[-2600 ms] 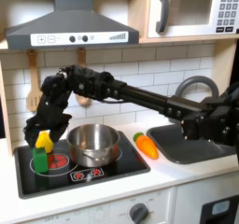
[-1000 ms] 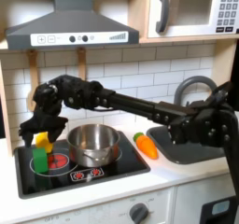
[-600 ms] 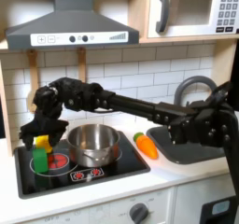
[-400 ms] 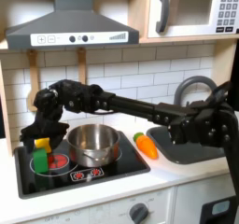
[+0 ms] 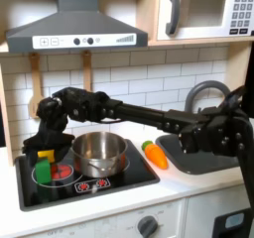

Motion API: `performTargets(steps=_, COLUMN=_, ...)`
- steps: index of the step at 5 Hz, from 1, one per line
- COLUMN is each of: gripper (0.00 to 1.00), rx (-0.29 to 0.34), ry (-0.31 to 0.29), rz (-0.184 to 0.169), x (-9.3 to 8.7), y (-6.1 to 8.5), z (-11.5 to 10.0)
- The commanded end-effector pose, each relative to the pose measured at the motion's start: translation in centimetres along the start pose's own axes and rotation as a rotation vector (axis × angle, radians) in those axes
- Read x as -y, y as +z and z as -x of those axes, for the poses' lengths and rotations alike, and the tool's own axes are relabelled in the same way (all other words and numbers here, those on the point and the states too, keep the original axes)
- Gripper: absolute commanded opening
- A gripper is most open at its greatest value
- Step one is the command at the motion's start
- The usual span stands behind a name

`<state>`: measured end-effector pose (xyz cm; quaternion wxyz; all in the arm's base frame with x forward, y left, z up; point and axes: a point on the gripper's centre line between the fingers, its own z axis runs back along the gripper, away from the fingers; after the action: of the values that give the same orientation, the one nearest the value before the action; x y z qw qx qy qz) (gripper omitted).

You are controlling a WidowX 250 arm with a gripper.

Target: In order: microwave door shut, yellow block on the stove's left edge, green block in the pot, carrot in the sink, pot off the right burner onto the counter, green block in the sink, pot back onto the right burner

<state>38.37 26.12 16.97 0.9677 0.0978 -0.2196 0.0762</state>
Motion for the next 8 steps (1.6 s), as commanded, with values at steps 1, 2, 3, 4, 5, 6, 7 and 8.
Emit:
performTargets(steps=1, gripper=1.0, rx=-0.039, ry=0.008, rz=-0.029, x=-1.4, y=0.2, z=0.2)
performTargets(steps=2, gripper=1.0, rx=-0.057, ry=0.019, rz=-0.044, x=-2.6, y=0.0, z=0.7)
performTargets(steps=3, gripper=1.0, rx=-0.059, ry=0.001, rz=-0.04, x=-2.6, y=0.2, z=0.5)
performTargets(steps=4, gripper=1.0, rx=-0.078, ry=0.003, rz=-0.02, x=-2.1, y=-0.2, z=1.1)
performTargets(steps=5, gripper=1.0, rx=-0.091, ry=0.031, rz=-0.026, x=-2.1, y=-0.1, z=1.1)
performTargets(steps=6, gripper=1.0, rx=-0.114, ry=0.039, rz=-0.026, x=-2.2, y=-0.2, z=1.3)
performTargets(steps=7, gripper=0.0, rx=-0.129, ry=0.058, rz=-0.028, x=-2.1, y=0.0, z=1.6)
performTargets(steps=8, gripper=0.0, rx=-0.131, ry=0.076, rz=-0.016, x=-1.6, y=0.1, z=1.6)
